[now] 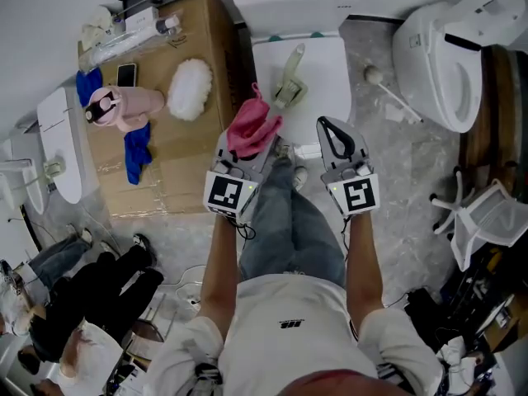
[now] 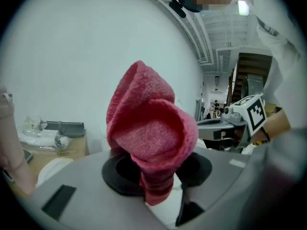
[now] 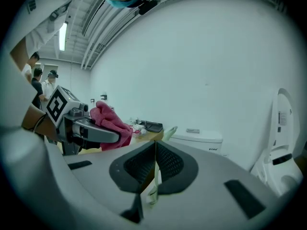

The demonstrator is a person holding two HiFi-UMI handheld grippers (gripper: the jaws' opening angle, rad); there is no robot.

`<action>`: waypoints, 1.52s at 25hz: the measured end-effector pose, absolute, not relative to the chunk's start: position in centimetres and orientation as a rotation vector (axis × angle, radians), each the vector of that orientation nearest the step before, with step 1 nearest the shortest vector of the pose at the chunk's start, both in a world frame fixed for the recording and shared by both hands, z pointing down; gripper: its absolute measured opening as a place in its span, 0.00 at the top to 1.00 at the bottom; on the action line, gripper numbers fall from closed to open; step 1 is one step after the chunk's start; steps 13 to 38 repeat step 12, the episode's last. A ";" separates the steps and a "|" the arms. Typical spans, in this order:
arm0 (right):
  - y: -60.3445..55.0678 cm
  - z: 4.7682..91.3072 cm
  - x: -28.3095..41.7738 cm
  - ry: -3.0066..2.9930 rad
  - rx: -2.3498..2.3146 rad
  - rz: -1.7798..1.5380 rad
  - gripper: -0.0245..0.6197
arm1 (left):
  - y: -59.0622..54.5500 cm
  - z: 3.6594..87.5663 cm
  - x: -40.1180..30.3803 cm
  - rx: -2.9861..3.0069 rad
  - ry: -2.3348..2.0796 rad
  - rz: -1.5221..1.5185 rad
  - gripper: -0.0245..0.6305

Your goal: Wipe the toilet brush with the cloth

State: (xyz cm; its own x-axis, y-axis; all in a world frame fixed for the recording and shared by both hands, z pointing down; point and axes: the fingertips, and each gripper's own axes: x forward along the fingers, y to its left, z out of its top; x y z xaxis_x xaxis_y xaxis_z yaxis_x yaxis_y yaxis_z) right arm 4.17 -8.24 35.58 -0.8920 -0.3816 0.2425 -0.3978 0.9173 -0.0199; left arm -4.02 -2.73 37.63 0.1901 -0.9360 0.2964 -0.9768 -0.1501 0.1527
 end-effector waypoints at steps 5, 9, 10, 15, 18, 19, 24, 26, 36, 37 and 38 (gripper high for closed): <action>-8.2 32.9 4.3 -2.842 0.593 0.109 0.96 | -2.9 35.2 -4.3 2.179 -1.800 0.208 0.71; -8.5 32.1 4.0 -2.827 0.592 0.128 0.96 | -3.9 33.8 -4.6 2.186 -1.797 0.196 0.71; -8.7 32.0 3.9 -2.824 0.586 0.127 0.96 | -4.2 33.6 -4.7 2.190 -1.802 0.196 0.71; -9.0 31.9 3.6 -2.819 0.573 0.119 0.96 | -4.8 33.2 -5.0 2.196 -1.807 0.197 0.71; -9.0 31.9 3.6 -2.819 0.573 0.119 0.96 | -4.8 33.2 -5.0 2.196 -1.807 0.197 0.71; -9.0 31.9 3.6 -2.819 0.573 0.119 0.96 | -4.8 33.2 -5.0 2.196 -1.807 0.197 0.71; -9.0 31.9 3.6 -2.819 0.573 0.119 0.96 | -4.8 33.2 -5.0 2.196 -1.807 0.197 0.71; -9.0 31.9 3.6 -2.819 0.573 0.119 0.96 | -4.8 33.2 -5.0 2.196 -1.807 0.197 0.71; -9.0 31.9 3.6 -2.819 0.573 0.119 0.96 | -4.8 33.2 -5.0 2.196 -1.807 0.197 0.71; -9.0 31.9 3.6 -2.819 0.573 0.119 0.96 | -4.8 33.2 -5.0 2.196 -1.807 0.197 0.71; -9.0 31.9 3.6 -2.819 0.573 0.119 0.96 | -4.8 33.2 -5.0 2.196 -1.807 0.197 0.71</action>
